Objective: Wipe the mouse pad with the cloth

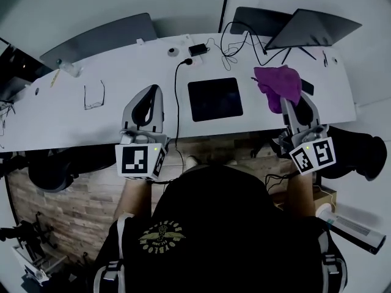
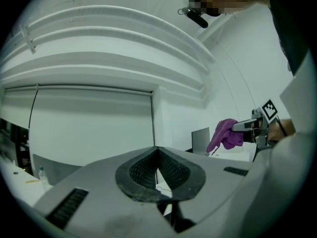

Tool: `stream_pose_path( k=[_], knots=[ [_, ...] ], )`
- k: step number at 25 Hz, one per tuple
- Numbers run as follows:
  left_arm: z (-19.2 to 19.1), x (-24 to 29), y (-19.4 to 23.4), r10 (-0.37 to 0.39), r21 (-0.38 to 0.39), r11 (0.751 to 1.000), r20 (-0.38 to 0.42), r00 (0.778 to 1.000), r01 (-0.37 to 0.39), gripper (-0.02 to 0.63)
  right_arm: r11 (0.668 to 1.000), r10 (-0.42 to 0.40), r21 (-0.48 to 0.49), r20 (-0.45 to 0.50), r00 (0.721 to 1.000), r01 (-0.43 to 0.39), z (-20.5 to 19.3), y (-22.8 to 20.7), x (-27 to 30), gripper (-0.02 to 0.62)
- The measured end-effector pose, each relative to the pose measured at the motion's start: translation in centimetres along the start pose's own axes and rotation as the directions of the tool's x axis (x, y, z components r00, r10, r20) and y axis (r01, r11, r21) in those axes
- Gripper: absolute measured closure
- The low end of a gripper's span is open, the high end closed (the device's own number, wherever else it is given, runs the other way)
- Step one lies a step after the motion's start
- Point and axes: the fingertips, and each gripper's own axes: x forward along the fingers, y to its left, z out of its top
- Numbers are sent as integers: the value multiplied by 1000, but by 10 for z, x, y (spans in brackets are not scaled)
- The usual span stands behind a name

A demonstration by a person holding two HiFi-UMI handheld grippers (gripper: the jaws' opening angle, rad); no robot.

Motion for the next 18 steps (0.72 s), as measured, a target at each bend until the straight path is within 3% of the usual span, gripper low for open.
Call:
stream_pose_path(
  k=[4, 18],
  knots=[
    [12, 7, -19, 29, 8, 1000, 14, 999, -29, 604, 999, 24, -42, -14, 1000, -24, -4, -18, -4, 508],
    [31, -1, -68, 175, 84, 981, -1, 985, -175, 604, 988, 152, -17, 12, 988, -152, -17, -68, -5, 508]
  ],
)
